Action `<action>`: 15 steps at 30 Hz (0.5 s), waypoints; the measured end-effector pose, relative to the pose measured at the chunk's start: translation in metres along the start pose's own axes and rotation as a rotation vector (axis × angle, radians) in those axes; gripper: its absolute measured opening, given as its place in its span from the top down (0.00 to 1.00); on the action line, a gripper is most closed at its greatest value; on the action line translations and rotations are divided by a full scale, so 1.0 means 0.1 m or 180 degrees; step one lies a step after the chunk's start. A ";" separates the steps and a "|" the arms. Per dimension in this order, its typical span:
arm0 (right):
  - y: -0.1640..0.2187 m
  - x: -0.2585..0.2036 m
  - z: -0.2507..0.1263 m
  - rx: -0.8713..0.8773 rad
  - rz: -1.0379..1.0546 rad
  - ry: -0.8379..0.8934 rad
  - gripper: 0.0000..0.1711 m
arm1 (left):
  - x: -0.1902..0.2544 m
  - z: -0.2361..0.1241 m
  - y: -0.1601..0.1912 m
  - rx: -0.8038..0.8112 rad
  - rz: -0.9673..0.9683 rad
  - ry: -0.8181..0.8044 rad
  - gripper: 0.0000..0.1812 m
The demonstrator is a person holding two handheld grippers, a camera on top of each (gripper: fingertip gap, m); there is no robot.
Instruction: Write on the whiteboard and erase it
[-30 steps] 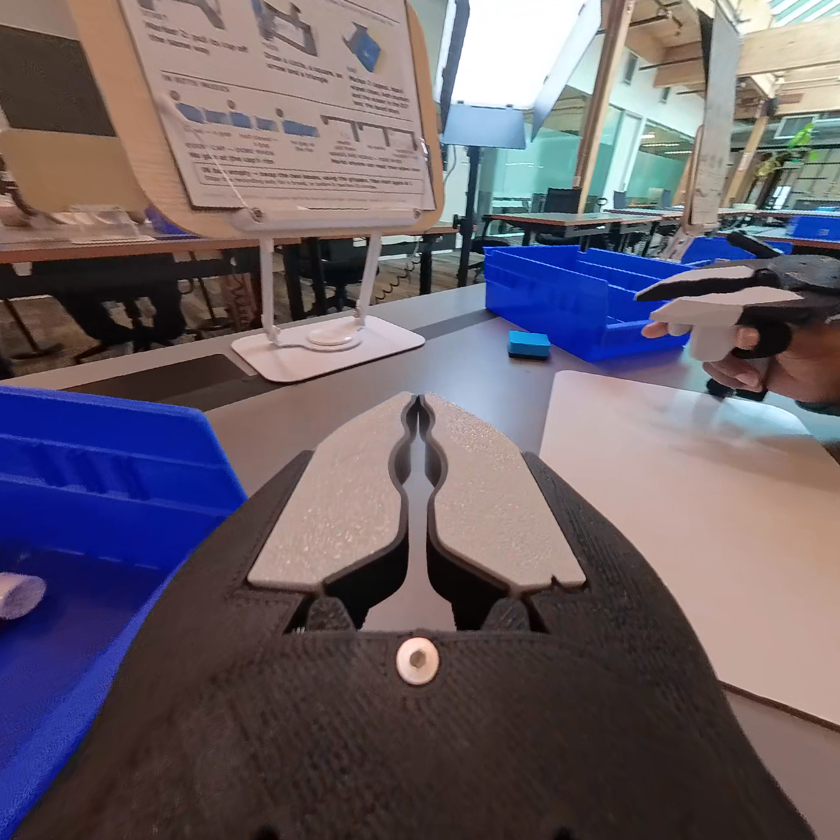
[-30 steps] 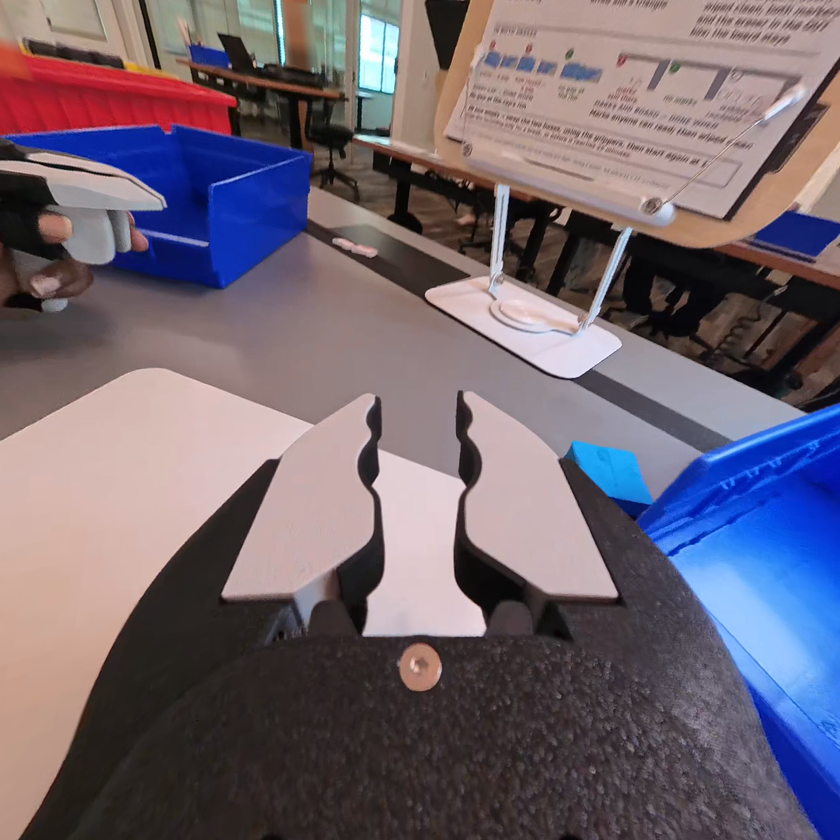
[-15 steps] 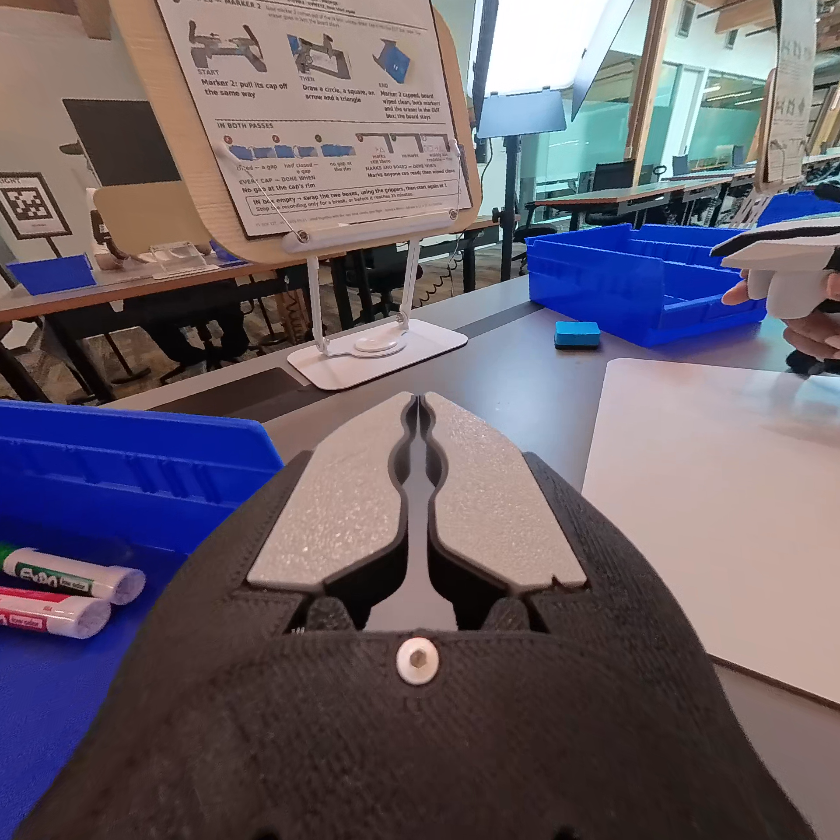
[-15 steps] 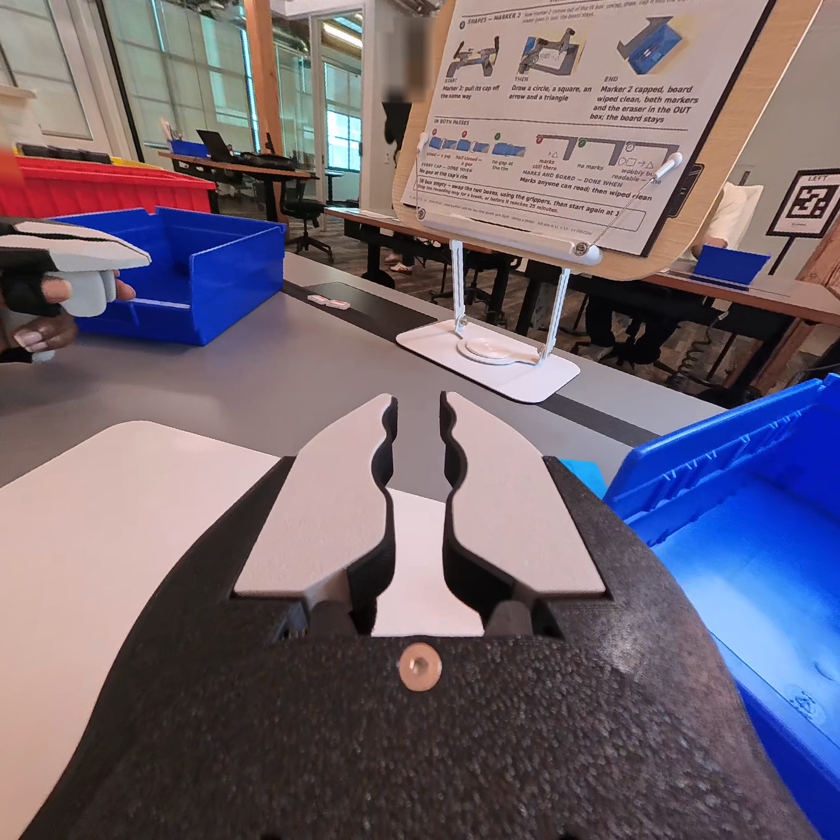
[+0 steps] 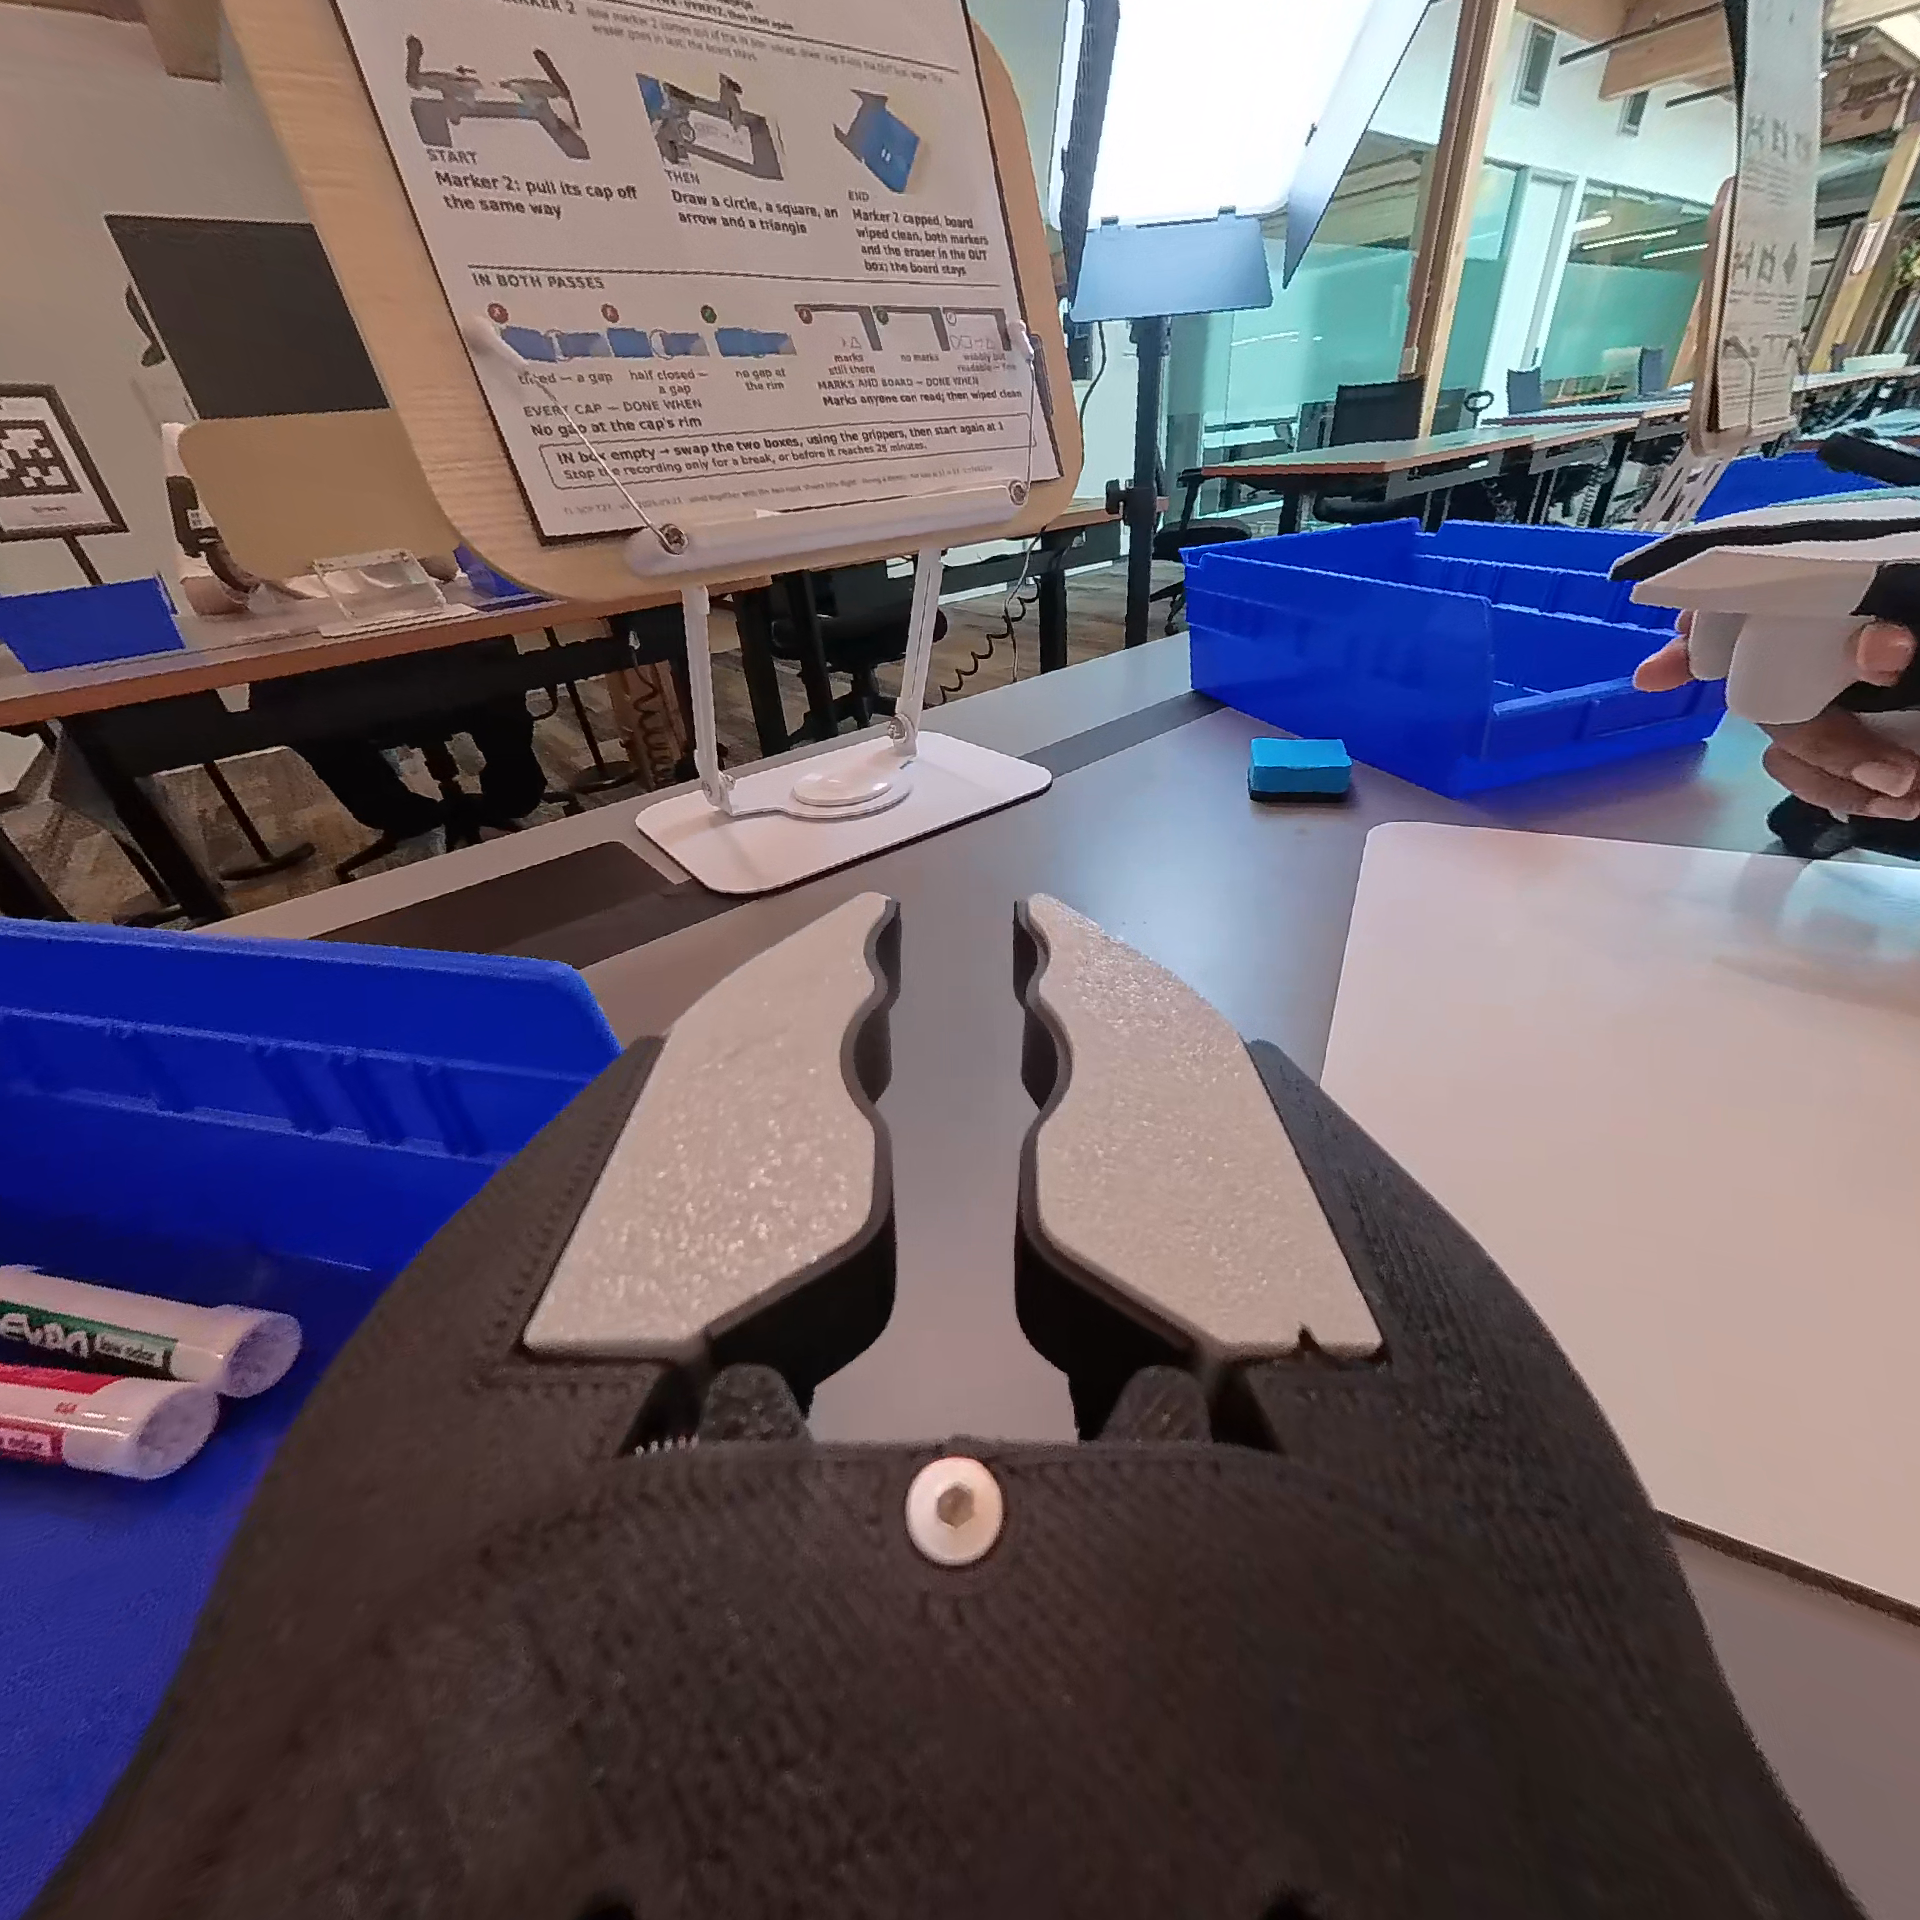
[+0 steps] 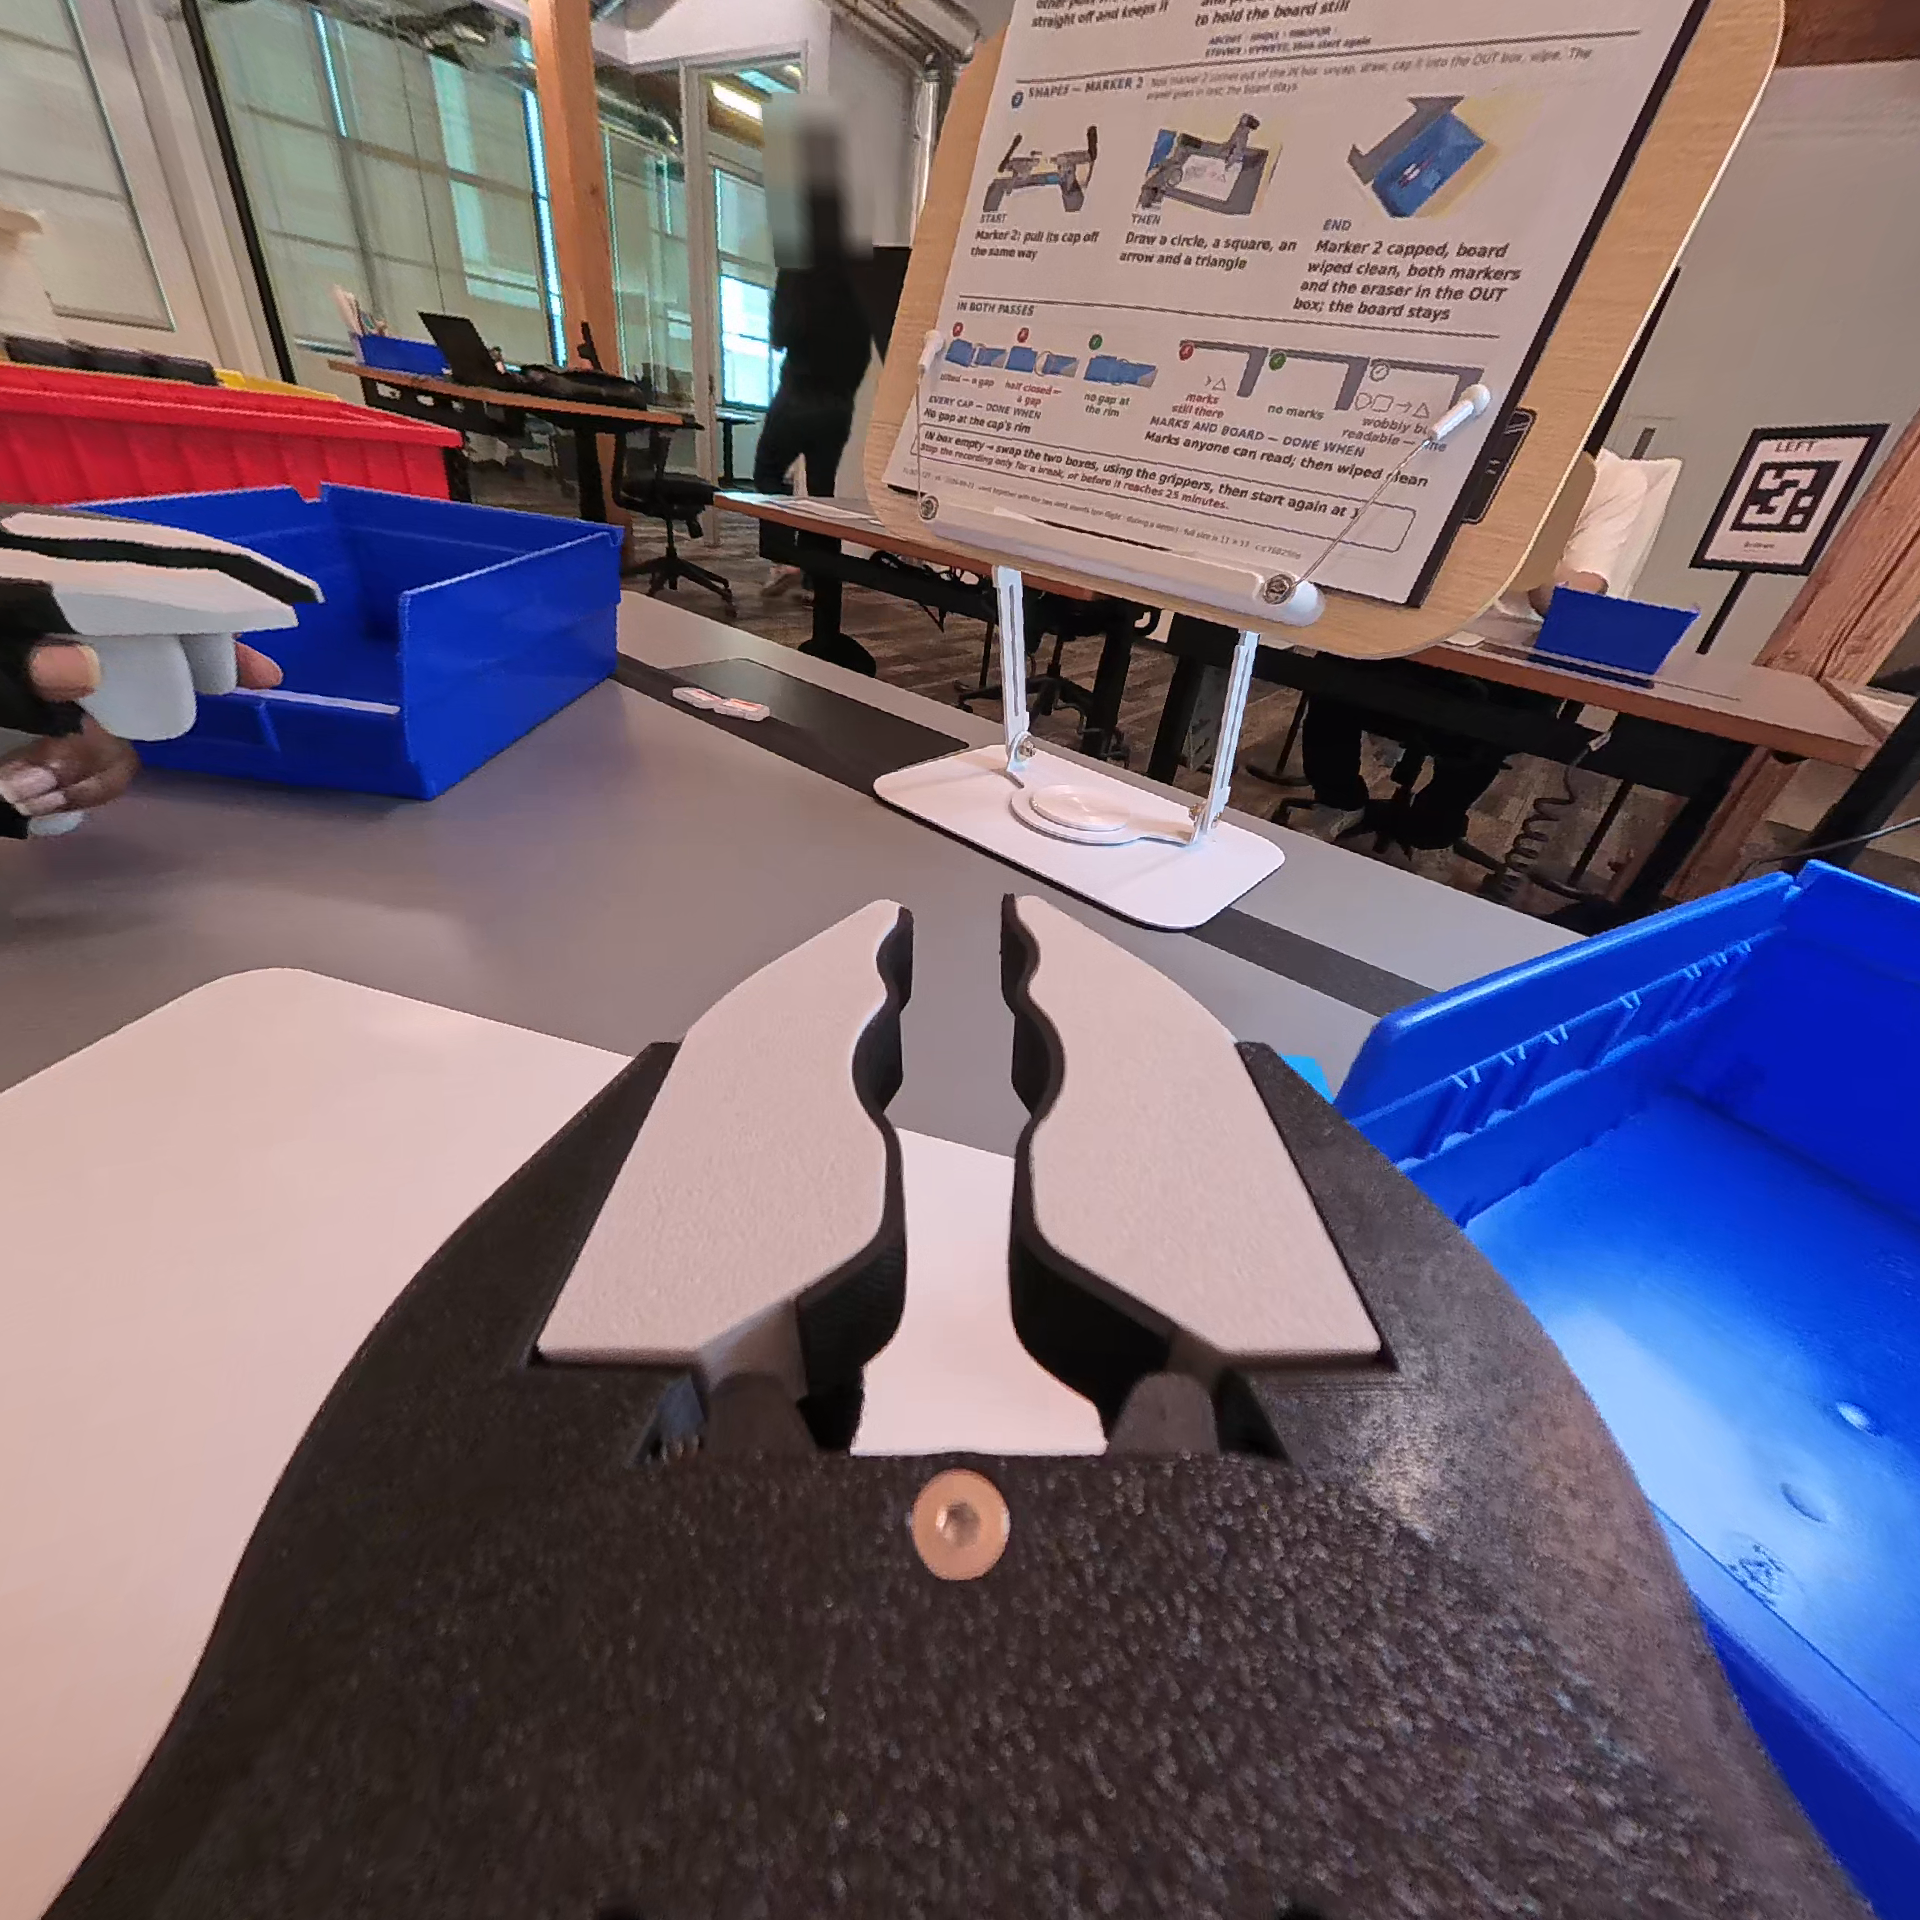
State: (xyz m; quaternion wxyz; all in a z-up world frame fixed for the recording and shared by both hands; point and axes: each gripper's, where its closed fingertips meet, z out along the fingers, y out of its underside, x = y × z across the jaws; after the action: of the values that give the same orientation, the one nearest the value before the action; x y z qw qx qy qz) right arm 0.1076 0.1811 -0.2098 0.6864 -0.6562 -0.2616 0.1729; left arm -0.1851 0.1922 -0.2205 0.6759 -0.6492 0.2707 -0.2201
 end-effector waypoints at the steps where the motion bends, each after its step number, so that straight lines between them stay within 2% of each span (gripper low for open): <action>1: 0.00 0.00 0.00 0.0005 -0.0004 0.0002 0.91 | 0.01 0.00 0.00 0.0000 -0.0001 0.0003 0.88; 11: 0.04 0.01 0.01 -0.0026 0.0006 0.0002 0.90 | -0.03 0.00 -0.03 0.0023 0.0043 -0.0041 0.85; 15: 0.04 0.00 0.01 -0.0031 0.0020 -0.0009 0.90 | -0.42 -0.16 -0.26 0.0063 0.0195 -0.0548 0.89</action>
State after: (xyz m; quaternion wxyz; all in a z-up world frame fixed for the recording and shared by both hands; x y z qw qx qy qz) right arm 0.1079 0.1825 -0.2138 0.6823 -0.6601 -0.2612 0.1747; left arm -0.2260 0.2063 -0.1909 0.7095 -0.6504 0.2291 -0.1454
